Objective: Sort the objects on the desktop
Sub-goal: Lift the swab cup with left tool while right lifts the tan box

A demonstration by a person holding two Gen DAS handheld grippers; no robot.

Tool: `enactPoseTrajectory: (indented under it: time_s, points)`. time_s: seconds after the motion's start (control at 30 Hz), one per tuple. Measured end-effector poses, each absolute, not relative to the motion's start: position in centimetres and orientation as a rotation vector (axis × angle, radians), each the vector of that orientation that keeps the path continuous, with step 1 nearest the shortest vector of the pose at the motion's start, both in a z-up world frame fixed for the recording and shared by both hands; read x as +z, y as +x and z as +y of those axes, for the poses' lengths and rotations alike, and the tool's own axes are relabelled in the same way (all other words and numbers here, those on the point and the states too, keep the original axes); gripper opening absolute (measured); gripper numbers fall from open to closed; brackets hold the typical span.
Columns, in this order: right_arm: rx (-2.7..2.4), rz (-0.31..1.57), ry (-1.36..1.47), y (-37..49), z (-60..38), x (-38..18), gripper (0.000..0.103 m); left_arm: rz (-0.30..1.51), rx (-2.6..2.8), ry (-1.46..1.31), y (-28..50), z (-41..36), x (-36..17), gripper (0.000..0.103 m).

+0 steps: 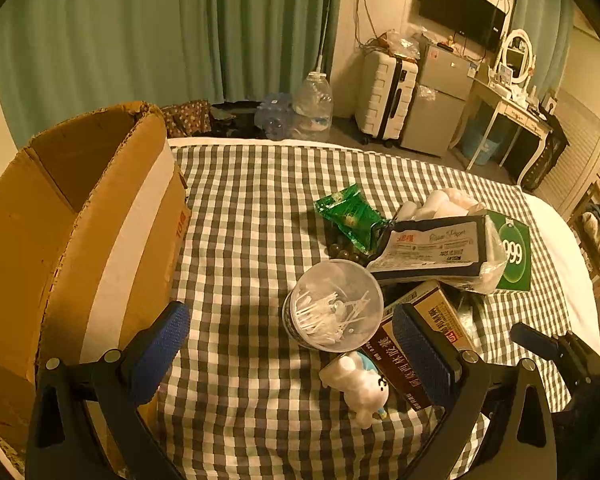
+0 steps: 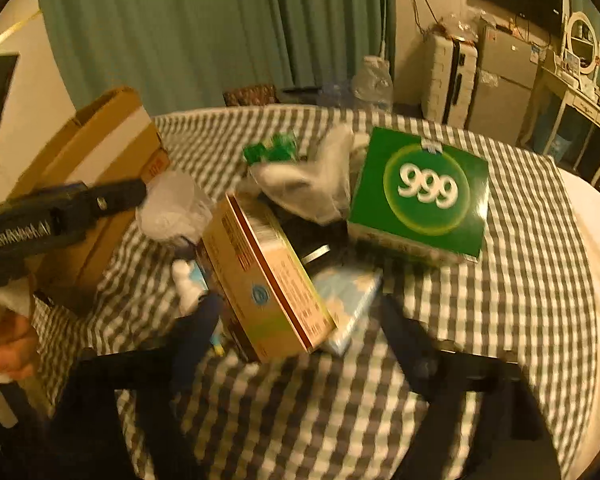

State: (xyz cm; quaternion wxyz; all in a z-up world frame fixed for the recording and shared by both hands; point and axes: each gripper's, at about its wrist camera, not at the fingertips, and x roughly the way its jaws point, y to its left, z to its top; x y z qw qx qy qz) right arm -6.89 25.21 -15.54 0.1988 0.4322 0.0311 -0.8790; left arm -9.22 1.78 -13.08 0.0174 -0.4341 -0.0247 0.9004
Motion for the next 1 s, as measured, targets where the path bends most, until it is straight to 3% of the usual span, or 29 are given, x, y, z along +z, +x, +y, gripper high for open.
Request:
enactPoseTrajectory:
  time_s: [0.33,0.37,0.4,0.53,0.8,1.0]
  points:
    - [-2.332,0.079,1.332,-9.0,24.3,-19.0,0.083,-0.123,2.758,-1.379,-10.3,1.9,-14.5,0.103]
    - [-2.328,0.084,1.329,-8.9,24.1,-19.1,0.075,-0.119,2.754,-1.381,-10.4,2.1,-14.7,0.103]
    - [-2.314,0.089,1.338,-8.9,23.8,-19.3,0.060,-0.116,2.747,-1.385,-10.5,2.3,-14.9,0.103]
    - [-2.304,0.043,1.355,-8.9,24.2,-19.4,0.057,-0.115,2.723,-1.411,-11.0,2.7,-15.5,0.103]
    - [-2.263,-0.004,1.335,-8.3,24.2,-18.6,0.037,-0.068,2.712,-1.462,-11.7,3.5,-17.2,0.103]
    - [-2.238,-0.011,1.322,-7.9,23.9,-18.0,0.032,-0.067,2.727,-1.515,-12.7,2.8,-18.8,0.103]
